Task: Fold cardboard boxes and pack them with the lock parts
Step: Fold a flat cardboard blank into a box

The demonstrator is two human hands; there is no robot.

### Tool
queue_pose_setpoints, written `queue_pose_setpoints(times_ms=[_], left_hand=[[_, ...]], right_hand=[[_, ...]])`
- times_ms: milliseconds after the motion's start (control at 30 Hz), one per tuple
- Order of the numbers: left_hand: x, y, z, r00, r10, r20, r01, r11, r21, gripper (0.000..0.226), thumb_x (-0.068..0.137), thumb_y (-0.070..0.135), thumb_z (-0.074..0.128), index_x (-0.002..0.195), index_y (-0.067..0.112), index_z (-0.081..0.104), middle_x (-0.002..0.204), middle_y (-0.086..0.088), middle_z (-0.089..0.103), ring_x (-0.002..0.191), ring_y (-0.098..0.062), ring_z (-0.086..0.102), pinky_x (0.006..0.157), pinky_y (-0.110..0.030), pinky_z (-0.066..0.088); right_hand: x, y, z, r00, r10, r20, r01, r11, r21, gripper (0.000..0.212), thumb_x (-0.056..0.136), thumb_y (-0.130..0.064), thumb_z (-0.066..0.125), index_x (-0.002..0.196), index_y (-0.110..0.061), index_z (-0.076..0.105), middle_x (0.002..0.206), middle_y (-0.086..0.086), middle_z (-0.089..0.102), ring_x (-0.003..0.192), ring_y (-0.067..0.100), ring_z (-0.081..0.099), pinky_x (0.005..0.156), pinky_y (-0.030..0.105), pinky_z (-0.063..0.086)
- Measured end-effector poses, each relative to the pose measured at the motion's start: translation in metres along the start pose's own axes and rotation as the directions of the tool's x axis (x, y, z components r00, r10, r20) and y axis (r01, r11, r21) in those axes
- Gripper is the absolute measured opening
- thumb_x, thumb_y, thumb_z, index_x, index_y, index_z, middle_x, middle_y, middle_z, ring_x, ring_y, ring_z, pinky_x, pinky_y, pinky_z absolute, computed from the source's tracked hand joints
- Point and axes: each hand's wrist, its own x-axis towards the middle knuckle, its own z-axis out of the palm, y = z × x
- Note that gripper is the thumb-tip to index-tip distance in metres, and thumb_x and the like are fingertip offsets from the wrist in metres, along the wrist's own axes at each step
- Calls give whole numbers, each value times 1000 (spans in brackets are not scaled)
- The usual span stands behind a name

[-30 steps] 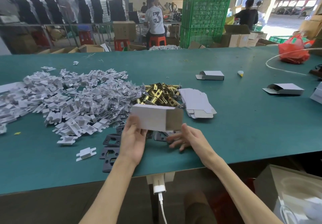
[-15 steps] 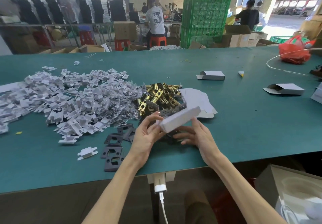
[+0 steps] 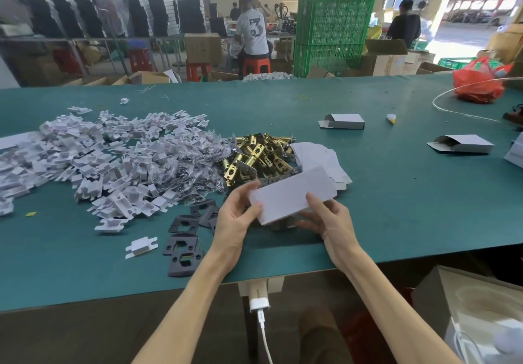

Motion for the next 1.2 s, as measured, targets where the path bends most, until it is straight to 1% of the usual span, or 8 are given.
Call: queue_pose_setpoints(times_ms=[67, 133, 233, 533, 767, 867, 1067, 1200], left_hand=[[1, 3, 1, 996, -77, -50, 72, 993, -93, 61, 92, 15, 72, 149, 15, 51, 140, -1, 65, 130, -16, 62, 106, -34, 52], [1, 5, 2, 989, -141, -45, 132, 978, -161, 54, 97, 18, 66, 148, 9, 51, 137, -7, 68, 129, -24, 63, 106, -38, 54], [0, 5, 4, 990, -142, -14, 139, 983, -123, 40, 105, 19, 56, 144, 11, 57, 134, -7, 70, 125, -26, 66, 98, -40, 59], [2, 3, 5, 980, -164, -114, 158, 986, -61, 38, 106, 29, 54, 139, 12, 60, 133, -14, 68, 122, -31, 66, 91, -50, 62], [5, -1, 5, 978, -136, -156, 136, 991, -13, 35, 108, 31, 52, 138, 16, 58, 133, -14, 64, 123, -32, 64, 90, -46, 62], [4, 2, 6, 978, -145, -151, 137, 989, -58, 32, 108, 31, 51, 139, 25, 56, 133, -6, 66, 118, -22, 67, 89, -45, 62], [4, 6, 6, 978, -168, -125, 157, 983, -95, 34, 108, 27, 52, 140, 17, 58, 129, -9, 69, 114, -21, 68, 84, -41, 64], [3, 5, 7, 986, -129, -108, 125, 991, -41, 34, 103, 28, 61, 135, 19, 61, 113, 5, 76, 105, -14, 72, 76, -32, 63]], right_hand=[[1, 0, -3, 1000, 17, 21, -18, 1000, 10, 36, 82, -26, 77, 111, -5, 71, 110, 16, 75, 96, 32, 75, 72, 33, 62], [1, 0, -5, 999, 24, 43, -24, 1000, 4, 40, 78, -24, 80, 111, -3, 72, 112, 16, 75, 100, 34, 73, 76, 36, 63], [2, 0, -7, 998, 37, 60, -37, 999, 10, 45, 77, -23, 81, 114, 0, 70, 114, 16, 74, 102, 33, 73, 80, 37, 62], [2, 4, -8, 994, 13, 106, 6, 984, -178, 40, 80, -29, 78, 111, -6, 73, 110, 8, 76, 104, 28, 72, 96, 35, 54], [-1, 3, -6, 987, -5, 158, 39, 976, -213, 38, 78, -30, 79, 110, -8, 73, 107, 2, 77, 93, 14, 73, 75, 15, 54], [0, 4, -7, 988, -4, 155, 37, 976, -213, 40, 79, -31, 79, 111, -9, 72, 107, 3, 77, 94, 15, 73, 77, 16, 54], [0, 5, -6, 991, -18, 136, 49, 972, -230, 36, 79, -32, 79, 108, -12, 72, 102, 1, 77, 91, 13, 73, 78, 17, 54], [-1, 7, -5, 991, -28, 131, 62, 963, -261, 26, 86, -23, 78, 107, -9, 72, 100, 6, 77, 84, 19, 73, 73, 21, 56]])
